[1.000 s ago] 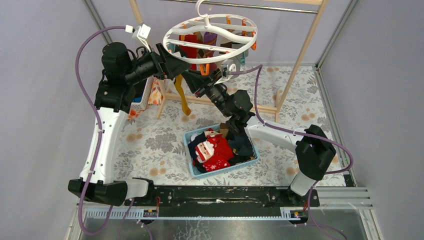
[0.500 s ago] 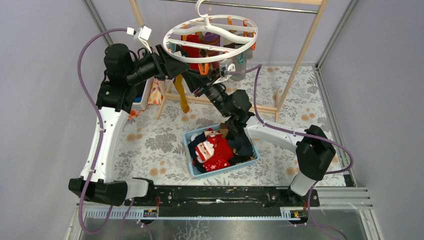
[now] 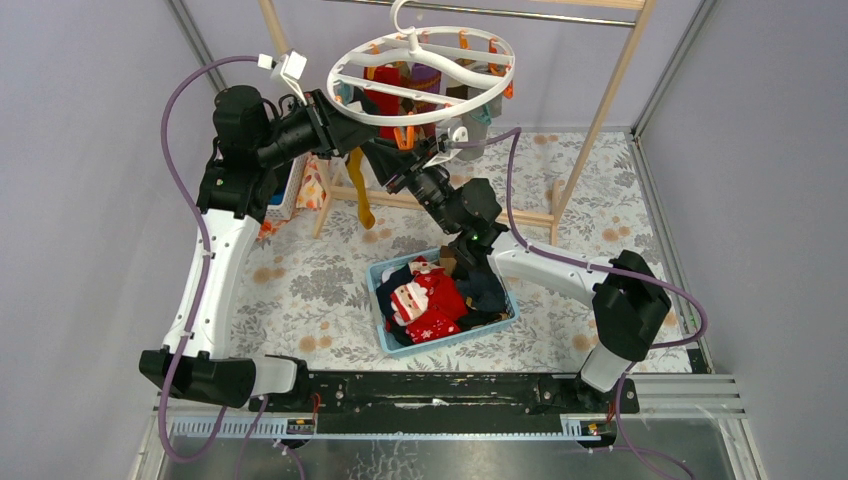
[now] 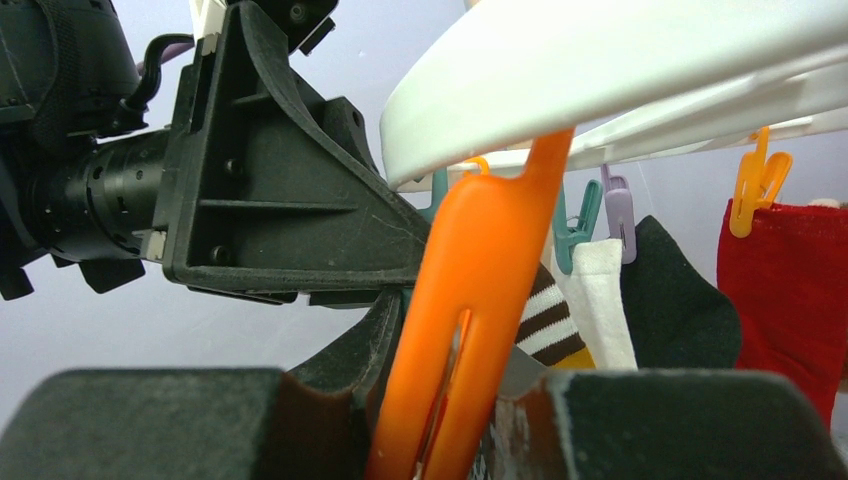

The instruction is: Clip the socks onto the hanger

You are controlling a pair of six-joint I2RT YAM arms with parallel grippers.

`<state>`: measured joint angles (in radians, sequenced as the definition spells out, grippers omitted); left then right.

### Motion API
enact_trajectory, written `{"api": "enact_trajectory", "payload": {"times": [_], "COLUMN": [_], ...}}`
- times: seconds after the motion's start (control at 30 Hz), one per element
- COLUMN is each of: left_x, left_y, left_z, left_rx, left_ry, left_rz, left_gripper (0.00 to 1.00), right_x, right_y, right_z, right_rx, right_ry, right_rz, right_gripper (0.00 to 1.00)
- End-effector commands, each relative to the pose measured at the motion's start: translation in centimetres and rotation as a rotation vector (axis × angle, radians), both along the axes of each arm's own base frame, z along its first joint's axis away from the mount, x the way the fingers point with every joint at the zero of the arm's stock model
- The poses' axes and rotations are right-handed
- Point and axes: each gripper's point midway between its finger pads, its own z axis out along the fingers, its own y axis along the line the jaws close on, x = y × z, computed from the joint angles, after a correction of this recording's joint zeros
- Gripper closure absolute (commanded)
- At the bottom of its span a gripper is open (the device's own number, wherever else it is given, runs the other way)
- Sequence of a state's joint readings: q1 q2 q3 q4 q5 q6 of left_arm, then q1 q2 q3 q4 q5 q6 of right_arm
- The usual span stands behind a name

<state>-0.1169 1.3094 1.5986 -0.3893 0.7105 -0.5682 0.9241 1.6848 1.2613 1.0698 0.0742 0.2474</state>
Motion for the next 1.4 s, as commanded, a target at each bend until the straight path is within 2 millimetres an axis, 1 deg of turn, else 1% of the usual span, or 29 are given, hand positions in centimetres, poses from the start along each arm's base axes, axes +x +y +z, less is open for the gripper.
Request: {"api": "enact_trajectory", "payload": {"times": [0.0, 0.03, 0.07, 0.1, 0.13, 0.2, 0.3, 0.37, 0.4, 0.47, 0.5, 0.53, 0.6, 0.63, 0.7, 0.77, 0.83, 0.9, 1.03, 1.1, 1.17, 1.27, 1.3, 1.37], "left_x": [1.3, 1.3, 1.4, 1.3, 1.2, 1.1, 0.9, 0.8, 0.7, 0.6, 0.4, 0.4, 0.2, 0.1, -0.1, 0.0, 0.1, 0.1, 0.1, 0.1, 0.1, 0.1, 0.1, 0.0], "left_y": [0.6, 0.6, 0.6, 0.6, 0.5, 0.4, 0.4, 0.3, 0.3, 0.2, 0.2, 0.2, 0.2, 0.2, 0.2, 0.2, 0.1, 0.1, 0.1, 0.1, 0.1, 0.1, 0.1, 0.0], "left_z": [1.4, 1.2, 1.1, 1.0, 1.0, 1.0, 1.0, 0.9, 0.9, 1.0, 1.0, 1.1, 1.2, 1.1, 1.0, 0.9, 0.7, 0.7, 0.4, 0.4, 0.4, 0.5, 0.5, 0.4], "left_rx": [0.002, 0.005, 0.005, 0.006, 0.006, 0.008, 0.014, 0.013, 0.014, 0.013, 0.014, 0.016, 0.02, 0.022, 0.024, 0.023, 0.022, 0.023, 0.028, 0.027, 0.025, 0.026, 0.025, 0.025], "left_ry": [-0.076, -0.076, -0.073, -0.071, -0.072, -0.074, -0.08, -0.076, -0.076, -0.078, -0.082, -0.083, -0.085, -0.084, -0.081, -0.078, -0.072, -0.072, -0.072, -0.067, -0.066, -0.069, -0.067, -0.066], "left_rz": [0.043, 0.045, 0.045, 0.042, 0.039, 0.028, 0.022, 0.013, 0.008, 0.001, -0.002, -0.005, -0.008, -0.008, -0.01, -0.015, -0.017, -0.02, -0.021, -0.023, -0.024, -0.022, -0.022, -0.024], "left_gripper": [0.77, 0.85, 0.88, 0.93, 0.95, 0.95, 0.97, 0.97, 0.97, 0.97, 0.97, 0.97, 0.97, 0.97, 0.97, 0.97, 0.97, 0.97, 0.98, 0.98, 0.98, 0.98, 0.98, 0.98], "right_x": [-0.5, -0.5, -0.3, -0.2, -0.1, -0.1, -1.2, -2.8, -3.6, -4.9, -5.8, -7.1, -8.8, -8.8, -8.1, -8.1, -8.3, -8.6, -9.0, -9.0, -8.6, -8.2, -8.1, -7.9], "right_y": [-0.5, -0.6, -0.9, -1.3, -1.8, -2.8, -4.3, -5.3, -6.1, -8.5, -9.5, -10.4, -11.3, -11.7, -12.8, -13.5, -14.0, -14.0, -12.6, -11.7, -11.4, -10.6, -10.2, -10.1], "right_z": [2.5, 2.3, 2.0, 1.6, 1.2, -0.1, -2.5, -4.0, -5.2, -6.4, -7.4, -8.3, -10.8, -12.9, -16.3, -18.9, -21.0, -22.2, -23.4, -24.2, -24.9, -25.6, -25.8, -26.8], "right_rx": [0.03, 0.026, 0.02, 0.012, 0.003, -0.029, -0.073, -0.087, -0.064, 0.048, 0.074, 0.064, -0.028, -0.11, -0.274, -0.383, -0.431, -0.465, -0.587, -0.701, -0.806, -0.911, -0.929, -0.983], "right_ry": [-0.035, -0.026, -0.013, 0.005, 0.023, 0.061, 0.105, 0.11, 0.142, 0.237, 0.272, 0.272, 0.288, 0.357, 0.517, 0.618, 0.691, 0.716, 0.678, 0.625, 0.585, 0.537, 0.532, 0.552], "right_rz": [-0.021, -0.03, -0.042, -0.061, -0.077, -0.107, -0.103, -0.07, -0.049, -0.027, -0.008, 0.019, 0.046, 0.021, -0.067, -0.113, -0.137, -0.132, -0.059, -0.022, -0.012, 0.025, 0.04, 0.064], "right_gripper": [0.69, 0.6, 0.36, 0.05, 0.01, 0.0, 0.0, 0.0, 0.0, 0.0, 0.0, 0.0, 0.0, 0.0, 0.0, 0.01, 0.05, 0.1, 0.16, 0.16, 0.14, 0.13, 0.15, 0.24]}}
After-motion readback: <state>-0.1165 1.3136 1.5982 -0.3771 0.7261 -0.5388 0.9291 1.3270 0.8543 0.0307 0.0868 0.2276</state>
